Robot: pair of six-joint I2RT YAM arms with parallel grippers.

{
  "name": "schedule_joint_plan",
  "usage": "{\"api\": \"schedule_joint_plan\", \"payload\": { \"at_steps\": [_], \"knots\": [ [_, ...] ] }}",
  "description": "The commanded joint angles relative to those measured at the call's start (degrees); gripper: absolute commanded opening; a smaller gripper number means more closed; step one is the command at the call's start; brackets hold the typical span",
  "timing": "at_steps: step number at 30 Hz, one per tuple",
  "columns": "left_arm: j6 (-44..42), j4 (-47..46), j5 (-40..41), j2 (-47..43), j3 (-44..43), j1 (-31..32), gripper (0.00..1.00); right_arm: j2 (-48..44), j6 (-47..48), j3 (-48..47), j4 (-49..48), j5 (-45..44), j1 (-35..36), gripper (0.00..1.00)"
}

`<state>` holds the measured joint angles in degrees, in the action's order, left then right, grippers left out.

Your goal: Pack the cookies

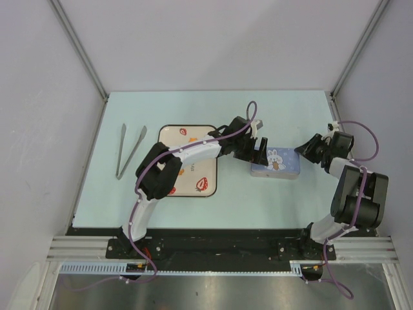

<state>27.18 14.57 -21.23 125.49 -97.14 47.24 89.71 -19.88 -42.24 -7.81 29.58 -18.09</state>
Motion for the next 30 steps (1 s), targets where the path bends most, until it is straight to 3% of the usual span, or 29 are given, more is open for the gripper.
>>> {"api": "schedule_joint_plan", "payload": {
  "at_steps": [1, 11, 30],
  "knots": [
    [1.4, 0.0, -0.1, -1.0, -2.3, 0.5, 0.98, 3.4, 3.9, 1.0, 7.6, -6.5, 0.4, 0.25],
    [1.3, 0.2, -0.1, -0.8, -2.3, 0.5, 0.98, 0.7, 3.6, 0.8, 7.6, -4.2, 0.3, 0.39],
    [1.6, -0.6, 0.7, -3.1, 1.3, 0.6, 0.98, -6.1, 5.1, 0.8, 12.3, -1.6, 0.4, 0.46]
  ]
}}
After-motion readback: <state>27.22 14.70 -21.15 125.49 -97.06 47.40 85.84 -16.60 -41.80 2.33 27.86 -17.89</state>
